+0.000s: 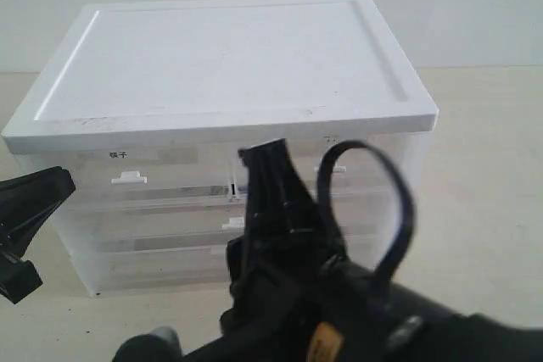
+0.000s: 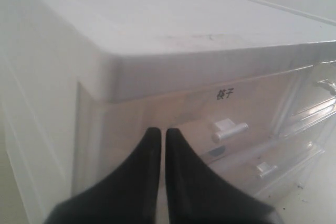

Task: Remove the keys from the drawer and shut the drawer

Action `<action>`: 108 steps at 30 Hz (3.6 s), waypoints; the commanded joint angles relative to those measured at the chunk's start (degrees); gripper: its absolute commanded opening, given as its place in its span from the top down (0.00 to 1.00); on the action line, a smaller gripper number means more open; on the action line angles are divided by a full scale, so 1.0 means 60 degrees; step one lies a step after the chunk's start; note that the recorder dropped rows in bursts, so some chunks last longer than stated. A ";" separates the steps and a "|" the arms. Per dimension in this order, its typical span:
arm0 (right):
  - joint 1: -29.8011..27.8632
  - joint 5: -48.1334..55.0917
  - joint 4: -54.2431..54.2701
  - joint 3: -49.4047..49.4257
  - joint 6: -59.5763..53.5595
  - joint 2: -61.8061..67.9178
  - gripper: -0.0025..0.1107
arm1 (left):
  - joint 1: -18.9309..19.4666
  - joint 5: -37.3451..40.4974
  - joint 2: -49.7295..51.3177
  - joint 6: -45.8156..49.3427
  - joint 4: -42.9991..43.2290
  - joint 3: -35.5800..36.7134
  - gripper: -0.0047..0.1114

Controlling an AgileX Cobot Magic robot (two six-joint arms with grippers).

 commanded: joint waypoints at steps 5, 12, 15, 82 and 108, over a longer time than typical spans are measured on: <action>-0.0576 -0.0649 -0.2275 -0.0017 0.2962 0.1854 0.76 | 0.0004 -0.0069 0.0063 -0.0114 -0.0110 -0.0014 0.92; -0.1845 -0.1692 -0.2906 -0.0017 0.4329 0.2154 0.76 | 0.0004 -0.0066 0.0063 -0.0189 0.0027 -0.0014 0.92; -0.2041 -0.1755 -0.2997 -0.0017 0.4329 0.2277 0.76 | 0.0004 -0.0066 0.0063 -0.0189 0.0027 -0.0014 0.92; -0.1052 -0.2456 -0.0746 -0.0039 0.3224 0.2529 0.98 | 0.0004 -0.0004 0.0063 -0.0109 -0.0009 -0.0014 0.92; -0.2044 0.0061 0.6186 -0.2775 0.0993 0.0432 0.58 | 0.0004 0.0075 0.0063 -0.0109 0.0063 -0.0050 0.92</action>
